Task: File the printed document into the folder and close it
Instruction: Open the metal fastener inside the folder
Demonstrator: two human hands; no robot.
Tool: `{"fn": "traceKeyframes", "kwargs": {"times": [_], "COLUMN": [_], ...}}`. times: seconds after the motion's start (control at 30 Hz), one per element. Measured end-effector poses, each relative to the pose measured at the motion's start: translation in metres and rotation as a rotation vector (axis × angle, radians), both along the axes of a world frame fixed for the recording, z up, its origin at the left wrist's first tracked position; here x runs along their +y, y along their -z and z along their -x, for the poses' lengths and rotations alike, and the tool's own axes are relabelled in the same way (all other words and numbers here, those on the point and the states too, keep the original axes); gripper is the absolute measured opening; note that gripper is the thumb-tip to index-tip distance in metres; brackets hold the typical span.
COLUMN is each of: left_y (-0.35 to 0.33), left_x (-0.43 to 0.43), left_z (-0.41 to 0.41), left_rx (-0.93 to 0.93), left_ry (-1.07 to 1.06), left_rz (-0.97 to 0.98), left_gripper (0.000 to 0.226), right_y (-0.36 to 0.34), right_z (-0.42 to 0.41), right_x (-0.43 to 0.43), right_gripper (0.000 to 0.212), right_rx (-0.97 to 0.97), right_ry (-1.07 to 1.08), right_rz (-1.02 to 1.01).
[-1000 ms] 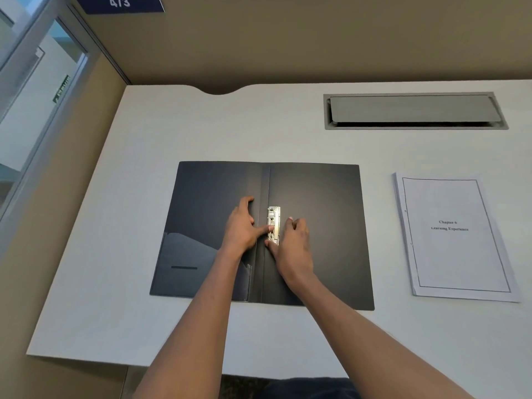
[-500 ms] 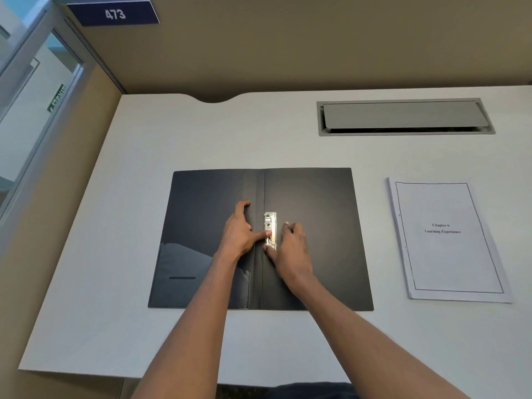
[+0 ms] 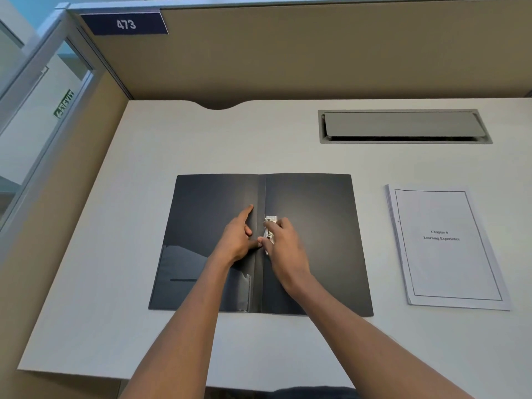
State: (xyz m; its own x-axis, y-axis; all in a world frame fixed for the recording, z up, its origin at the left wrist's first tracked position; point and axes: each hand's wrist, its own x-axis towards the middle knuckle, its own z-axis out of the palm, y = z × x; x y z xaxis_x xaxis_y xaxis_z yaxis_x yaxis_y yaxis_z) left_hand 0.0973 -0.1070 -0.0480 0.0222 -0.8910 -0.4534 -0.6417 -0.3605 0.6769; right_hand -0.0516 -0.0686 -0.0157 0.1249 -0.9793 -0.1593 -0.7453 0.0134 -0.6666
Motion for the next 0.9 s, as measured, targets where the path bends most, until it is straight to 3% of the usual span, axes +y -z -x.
{"fn": "traceKeyframes", "kwargs": {"times": [0.07,0.17,0.5,0.9], "left_y": [0.0,0.0,-0.001,-0.002], "left_x": [-0.001,-0.002,-0.003,-0.003], "left_z": [0.001,0.002,0.002,0.002], "left_rx": [0.001,-0.012,-0.051,-0.068], "left_ry": [-0.008,-0.005,0.019,0.036], "left_rz": [-0.001,-0.006,0.008,0.011], "left_gripper": [0.1,0.104,0.108,0.108], "right_y": [-0.004,-0.008,-0.002,0.024], "right_z": [-0.004,-0.007,0.01,0.013], "right_x": [-0.008,-0.023,-0.089,-0.119], "right_gripper": [0.015,0.021,0.022,0.019], "right_rx": [0.055,0.091,-0.092,-0.04], "right_ry": [-0.085,-0.167,0.005,-0.02], "right_rz": [0.02,0.005,-0.062,-0.14]}}
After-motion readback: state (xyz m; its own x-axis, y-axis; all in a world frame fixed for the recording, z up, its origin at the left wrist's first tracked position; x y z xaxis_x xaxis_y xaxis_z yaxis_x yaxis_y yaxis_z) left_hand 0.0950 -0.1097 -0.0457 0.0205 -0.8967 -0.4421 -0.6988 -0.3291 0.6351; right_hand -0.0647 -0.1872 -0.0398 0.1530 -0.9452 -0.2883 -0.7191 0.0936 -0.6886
